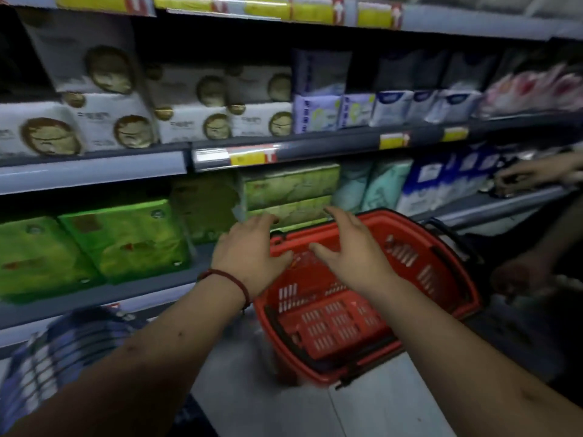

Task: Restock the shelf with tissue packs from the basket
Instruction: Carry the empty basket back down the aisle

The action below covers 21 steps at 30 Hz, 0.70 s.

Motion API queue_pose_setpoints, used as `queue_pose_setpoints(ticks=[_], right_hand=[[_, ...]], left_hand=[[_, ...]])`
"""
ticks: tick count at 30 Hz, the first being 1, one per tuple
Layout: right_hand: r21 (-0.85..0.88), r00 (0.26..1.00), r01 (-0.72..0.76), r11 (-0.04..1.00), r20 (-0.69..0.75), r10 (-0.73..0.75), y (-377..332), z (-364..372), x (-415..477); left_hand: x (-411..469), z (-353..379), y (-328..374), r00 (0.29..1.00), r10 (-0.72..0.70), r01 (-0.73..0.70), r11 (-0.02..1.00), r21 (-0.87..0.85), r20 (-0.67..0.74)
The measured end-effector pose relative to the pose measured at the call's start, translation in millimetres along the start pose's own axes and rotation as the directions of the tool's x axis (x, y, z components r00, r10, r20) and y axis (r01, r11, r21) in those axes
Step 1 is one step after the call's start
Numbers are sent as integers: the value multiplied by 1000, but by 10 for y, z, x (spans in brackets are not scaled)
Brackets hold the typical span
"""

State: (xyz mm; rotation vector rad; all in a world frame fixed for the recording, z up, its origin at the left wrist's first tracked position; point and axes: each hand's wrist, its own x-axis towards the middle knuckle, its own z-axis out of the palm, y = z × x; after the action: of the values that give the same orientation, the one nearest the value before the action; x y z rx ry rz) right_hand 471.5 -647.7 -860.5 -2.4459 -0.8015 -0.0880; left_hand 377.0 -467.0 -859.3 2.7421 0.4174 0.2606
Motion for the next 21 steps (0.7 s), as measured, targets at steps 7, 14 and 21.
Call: queue_pose_setpoints(ticks=[7,14,21], right_hand=[[-22,975,-224,974,-6,224,948,-294,-173],[-46,936,-349,936,19,351,1462,-264,-211],[-133,906,-413,901,45,422,1682,-63,-146]], left_hand=[[22,723,218,913,-385,363,918,162,138],[-123,1286,-309,733,-617,672,721,-169,287],[-176,949,-1004,643,-750,764,643,-55,155]])
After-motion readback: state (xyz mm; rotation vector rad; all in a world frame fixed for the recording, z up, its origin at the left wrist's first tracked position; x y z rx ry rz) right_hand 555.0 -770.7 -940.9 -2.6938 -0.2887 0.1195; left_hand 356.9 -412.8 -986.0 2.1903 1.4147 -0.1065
